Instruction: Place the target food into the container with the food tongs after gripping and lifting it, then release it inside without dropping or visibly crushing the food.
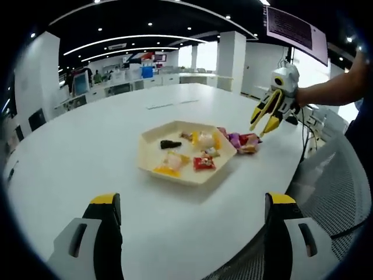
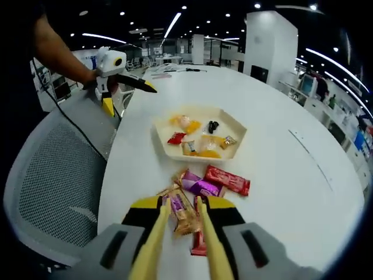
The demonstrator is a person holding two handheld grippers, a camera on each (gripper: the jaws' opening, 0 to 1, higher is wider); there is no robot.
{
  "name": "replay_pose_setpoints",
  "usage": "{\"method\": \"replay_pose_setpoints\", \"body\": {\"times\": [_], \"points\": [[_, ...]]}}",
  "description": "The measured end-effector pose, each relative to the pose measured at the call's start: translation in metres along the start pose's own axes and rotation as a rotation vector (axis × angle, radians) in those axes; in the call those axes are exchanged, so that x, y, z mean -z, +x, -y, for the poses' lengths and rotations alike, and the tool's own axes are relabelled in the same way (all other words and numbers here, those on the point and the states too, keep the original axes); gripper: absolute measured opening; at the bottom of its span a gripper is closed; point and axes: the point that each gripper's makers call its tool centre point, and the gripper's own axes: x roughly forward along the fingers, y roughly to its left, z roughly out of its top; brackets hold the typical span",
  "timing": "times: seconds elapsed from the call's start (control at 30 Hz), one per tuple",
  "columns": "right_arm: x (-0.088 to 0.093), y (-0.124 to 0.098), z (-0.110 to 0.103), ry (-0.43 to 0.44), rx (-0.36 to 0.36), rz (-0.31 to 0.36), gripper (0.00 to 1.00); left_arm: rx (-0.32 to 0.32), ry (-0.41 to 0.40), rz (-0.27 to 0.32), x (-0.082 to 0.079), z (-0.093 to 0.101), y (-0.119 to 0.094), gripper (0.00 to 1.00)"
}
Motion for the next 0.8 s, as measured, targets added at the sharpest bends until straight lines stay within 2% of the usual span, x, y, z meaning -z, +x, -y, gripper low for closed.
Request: {"method": "replay_pose_setpoints", "body": {"times": [0.23, 0.43, 0.63, 0.8], "points": [[0.012, 0.012, -0.001, -0.025, -0.025, -0.052, 0.28, -0.006, 0.007, -0.003, 0.001, -0.002, -0.001, 1.0], [0.019, 0.017, 0.002, -0.027, -0.017, -0.083, 0.29, 0.001, 0.002, -0.007, 0.002, -0.002, 0.0, 0.99], [0.018, 0.018, 0.001, -0.005, -0.021, -0.086, 0.29, 0.007, 0.014, -0.016, 0.004, -0.002, 0.0, 0.99], [0.017, 0.016, -0.007, -0.002, -0.041, -0.091, 0.29, 0.006, 0.015, -0.013, 0.003, -0.003, 0.0, 0.99]]}}
